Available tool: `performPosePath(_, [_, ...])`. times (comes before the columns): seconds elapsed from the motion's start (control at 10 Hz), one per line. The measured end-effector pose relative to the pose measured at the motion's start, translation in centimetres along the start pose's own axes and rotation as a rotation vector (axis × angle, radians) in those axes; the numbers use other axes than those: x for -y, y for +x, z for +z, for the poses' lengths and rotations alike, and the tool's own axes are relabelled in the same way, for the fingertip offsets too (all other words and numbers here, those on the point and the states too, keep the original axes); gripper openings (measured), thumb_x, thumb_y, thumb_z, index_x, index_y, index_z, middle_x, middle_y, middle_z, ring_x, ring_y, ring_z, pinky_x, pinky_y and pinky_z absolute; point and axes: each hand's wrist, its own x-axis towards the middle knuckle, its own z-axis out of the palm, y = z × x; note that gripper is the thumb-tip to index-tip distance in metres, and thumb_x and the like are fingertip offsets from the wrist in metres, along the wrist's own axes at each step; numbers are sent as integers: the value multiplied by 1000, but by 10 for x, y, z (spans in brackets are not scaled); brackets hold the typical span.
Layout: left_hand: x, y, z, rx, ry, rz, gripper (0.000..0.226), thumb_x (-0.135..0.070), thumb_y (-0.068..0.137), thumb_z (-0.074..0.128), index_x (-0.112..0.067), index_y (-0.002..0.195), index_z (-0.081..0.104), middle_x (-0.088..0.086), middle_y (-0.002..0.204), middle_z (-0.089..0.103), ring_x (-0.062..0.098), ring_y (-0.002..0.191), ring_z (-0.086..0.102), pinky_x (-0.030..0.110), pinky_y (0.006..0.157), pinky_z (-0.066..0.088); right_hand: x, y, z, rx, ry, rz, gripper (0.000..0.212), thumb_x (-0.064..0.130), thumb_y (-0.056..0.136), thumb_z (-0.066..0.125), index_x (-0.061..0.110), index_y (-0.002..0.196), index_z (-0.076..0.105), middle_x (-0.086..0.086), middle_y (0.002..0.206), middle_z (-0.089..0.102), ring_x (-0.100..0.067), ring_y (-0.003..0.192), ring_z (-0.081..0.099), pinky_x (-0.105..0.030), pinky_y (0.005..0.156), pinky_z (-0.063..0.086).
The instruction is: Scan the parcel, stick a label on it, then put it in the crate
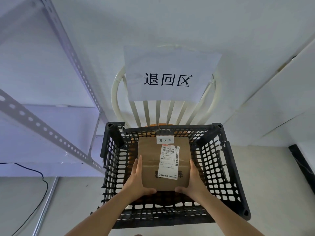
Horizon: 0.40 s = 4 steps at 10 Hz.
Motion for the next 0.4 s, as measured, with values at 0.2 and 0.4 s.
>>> performPosePath(0.2, [-16, -8, -4, 59, 57, -76, 148, -52, 57, 84, -37, 138, -39, 11, 159, -24, 31, 145, 25, 43, 114, 34, 7, -5, -4, 0, -263, -19, 136, 49, 67, 81, 18, 151, -22, -9, 162, -19, -26, 150, -1, -46, 120, 13])
performPosePath(0.4, [-57, -48, -41, 94, 133, -65, 108, -52, 81, 65, -22, 154, -8, 10, 162, -13, 29, 150, 8, 43, 120, 21, 56, -41, -27, 30, -468, -99, 86, 59, 90, 42, 23, 155, -1, -5, 164, -8, -25, 151, -7, -53, 119, 2])
